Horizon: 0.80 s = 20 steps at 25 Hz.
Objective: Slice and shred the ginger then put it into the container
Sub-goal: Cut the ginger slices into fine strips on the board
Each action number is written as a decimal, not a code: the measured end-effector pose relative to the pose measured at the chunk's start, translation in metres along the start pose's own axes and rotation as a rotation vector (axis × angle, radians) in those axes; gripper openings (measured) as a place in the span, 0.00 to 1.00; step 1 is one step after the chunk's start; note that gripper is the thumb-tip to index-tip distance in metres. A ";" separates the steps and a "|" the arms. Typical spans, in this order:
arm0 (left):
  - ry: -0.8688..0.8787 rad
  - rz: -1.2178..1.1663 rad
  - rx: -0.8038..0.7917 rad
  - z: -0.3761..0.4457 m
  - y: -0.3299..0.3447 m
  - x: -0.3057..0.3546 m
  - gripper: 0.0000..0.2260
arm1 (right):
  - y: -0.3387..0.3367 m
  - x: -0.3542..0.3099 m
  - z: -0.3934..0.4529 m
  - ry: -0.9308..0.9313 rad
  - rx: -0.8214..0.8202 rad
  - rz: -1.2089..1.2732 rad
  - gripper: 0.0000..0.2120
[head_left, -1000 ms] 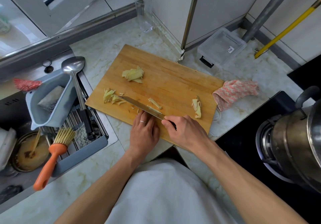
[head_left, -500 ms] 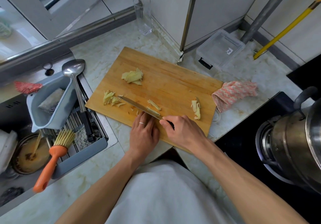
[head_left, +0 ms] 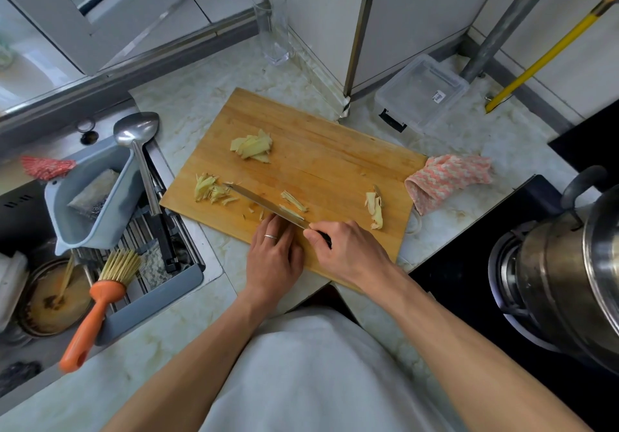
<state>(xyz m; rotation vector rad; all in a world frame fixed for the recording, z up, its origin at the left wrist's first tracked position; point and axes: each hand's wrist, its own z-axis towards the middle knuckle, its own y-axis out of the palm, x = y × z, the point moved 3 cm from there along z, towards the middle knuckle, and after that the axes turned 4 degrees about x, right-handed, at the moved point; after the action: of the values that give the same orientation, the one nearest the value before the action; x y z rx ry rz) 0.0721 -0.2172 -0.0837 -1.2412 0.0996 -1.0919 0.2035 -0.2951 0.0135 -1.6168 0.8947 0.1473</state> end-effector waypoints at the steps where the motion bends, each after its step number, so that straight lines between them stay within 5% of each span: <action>1: 0.003 0.000 0.001 0.000 -0.001 0.000 0.15 | 0.001 -0.002 0.000 -0.004 0.001 -0.011 0.19; 20: -0.003 -0.027 0.038 -0.001 -0.004 0.003 0.15 | 0.006 -0.001 -0.008 0.008 0.022 -0.014 0.19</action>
<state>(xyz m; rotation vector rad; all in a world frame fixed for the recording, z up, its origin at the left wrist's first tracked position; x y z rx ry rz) 0.0707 -0.2194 -0.0794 -1.2133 0.0598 -1.1104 0.1961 -0.3015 0.0121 -1.6035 0.8876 0.1211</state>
